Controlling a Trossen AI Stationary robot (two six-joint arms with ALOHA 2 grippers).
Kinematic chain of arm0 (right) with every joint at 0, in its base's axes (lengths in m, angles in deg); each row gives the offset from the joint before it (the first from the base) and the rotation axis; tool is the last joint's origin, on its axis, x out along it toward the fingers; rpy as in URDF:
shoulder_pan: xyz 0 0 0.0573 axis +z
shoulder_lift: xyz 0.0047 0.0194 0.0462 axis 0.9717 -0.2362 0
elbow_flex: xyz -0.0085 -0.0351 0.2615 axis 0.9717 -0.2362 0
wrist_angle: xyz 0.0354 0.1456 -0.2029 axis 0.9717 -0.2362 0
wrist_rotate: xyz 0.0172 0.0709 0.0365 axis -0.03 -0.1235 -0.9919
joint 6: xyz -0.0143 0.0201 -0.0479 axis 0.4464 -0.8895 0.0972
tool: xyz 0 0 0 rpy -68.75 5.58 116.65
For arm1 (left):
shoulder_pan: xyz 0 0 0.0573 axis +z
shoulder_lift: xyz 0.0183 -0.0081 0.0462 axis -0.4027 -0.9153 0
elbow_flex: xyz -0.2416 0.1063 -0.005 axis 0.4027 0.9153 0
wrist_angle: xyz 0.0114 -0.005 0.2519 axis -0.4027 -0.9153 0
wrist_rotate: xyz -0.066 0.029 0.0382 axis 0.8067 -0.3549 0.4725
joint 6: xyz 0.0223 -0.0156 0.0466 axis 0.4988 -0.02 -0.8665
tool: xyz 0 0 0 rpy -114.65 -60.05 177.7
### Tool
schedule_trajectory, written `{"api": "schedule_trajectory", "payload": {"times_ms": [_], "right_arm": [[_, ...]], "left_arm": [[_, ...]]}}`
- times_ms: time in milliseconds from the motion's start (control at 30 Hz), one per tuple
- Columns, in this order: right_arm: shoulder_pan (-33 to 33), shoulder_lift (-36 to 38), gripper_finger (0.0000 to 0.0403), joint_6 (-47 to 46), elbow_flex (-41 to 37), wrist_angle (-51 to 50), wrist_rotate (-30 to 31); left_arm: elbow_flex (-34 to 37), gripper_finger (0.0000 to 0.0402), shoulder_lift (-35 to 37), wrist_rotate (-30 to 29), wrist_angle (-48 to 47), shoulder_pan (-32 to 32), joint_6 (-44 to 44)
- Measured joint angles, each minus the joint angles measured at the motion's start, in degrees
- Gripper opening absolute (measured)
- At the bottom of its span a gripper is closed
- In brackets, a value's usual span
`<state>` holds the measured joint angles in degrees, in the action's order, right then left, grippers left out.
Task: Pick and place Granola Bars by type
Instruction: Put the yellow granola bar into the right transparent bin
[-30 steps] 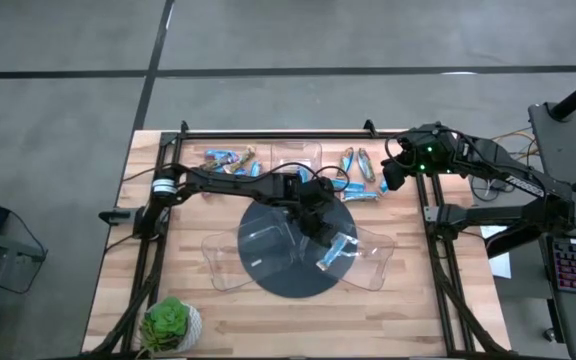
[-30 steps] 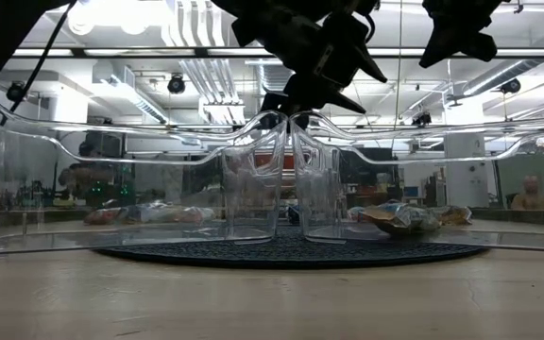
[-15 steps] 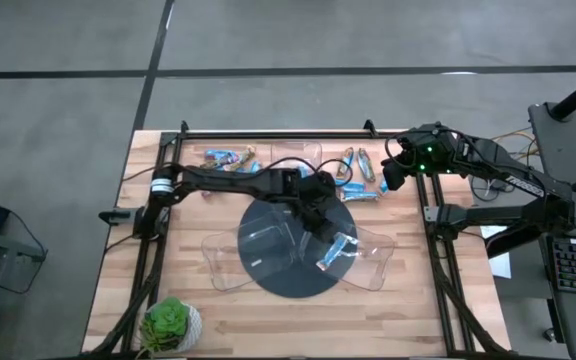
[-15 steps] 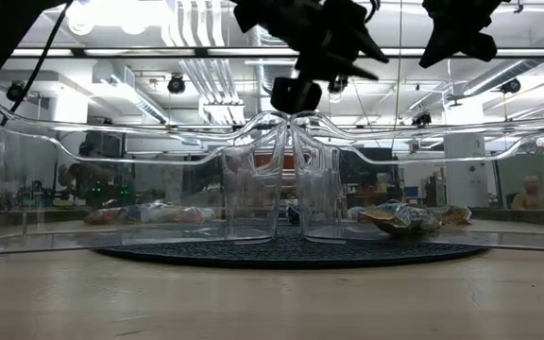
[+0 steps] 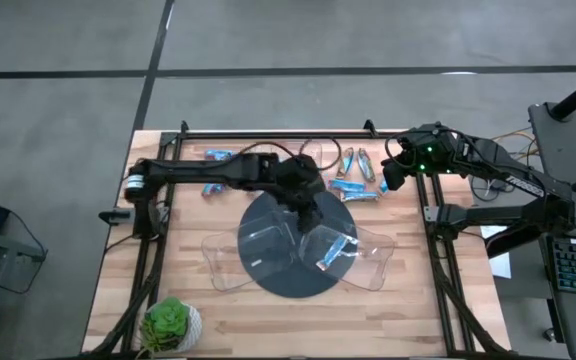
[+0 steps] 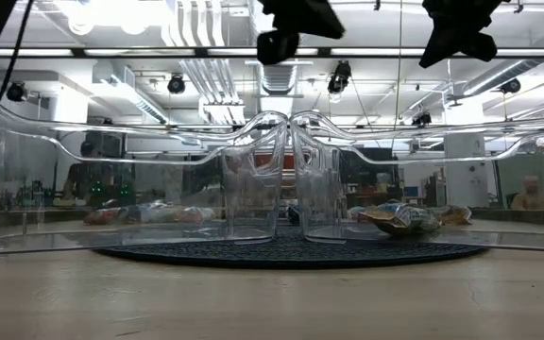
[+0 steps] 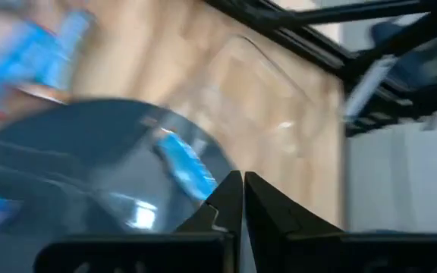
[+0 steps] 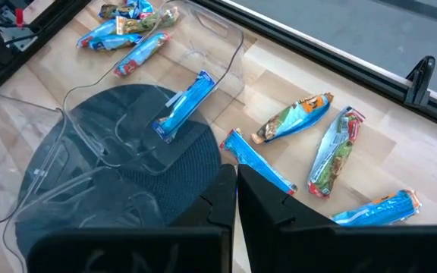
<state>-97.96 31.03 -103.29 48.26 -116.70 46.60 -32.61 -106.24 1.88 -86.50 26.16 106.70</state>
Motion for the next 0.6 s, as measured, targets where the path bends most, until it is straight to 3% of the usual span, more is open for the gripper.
{"api": "schedule_trajectory", "payload": {"times_ms": [300,600], "right_arm": [[-0.02,0.02,0.0008,0.02,0.00,0.33,-0.76],[0.01,0.02,0.0008,0.29,0.00,0.51,-0.97]], "left_arm": [[0.71,0.0000,8.00,-15.02,-0.99,0.15,-10.87],[13.01,0.0000,17.11,-18.05,8.21,1.15,-13.39]]}}
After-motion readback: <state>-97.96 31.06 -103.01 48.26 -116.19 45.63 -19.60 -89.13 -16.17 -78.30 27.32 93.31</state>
